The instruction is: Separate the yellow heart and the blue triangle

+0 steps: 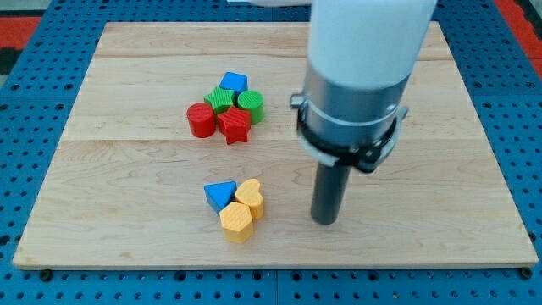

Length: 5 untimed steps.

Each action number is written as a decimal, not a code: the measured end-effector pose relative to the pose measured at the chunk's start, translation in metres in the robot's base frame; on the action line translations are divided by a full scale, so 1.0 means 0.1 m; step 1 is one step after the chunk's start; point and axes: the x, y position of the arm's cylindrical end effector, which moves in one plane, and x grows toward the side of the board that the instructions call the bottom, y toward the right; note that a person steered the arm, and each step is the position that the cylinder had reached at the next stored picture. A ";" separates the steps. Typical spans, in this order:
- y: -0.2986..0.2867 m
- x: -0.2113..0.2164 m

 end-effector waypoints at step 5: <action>-0.82 -0.11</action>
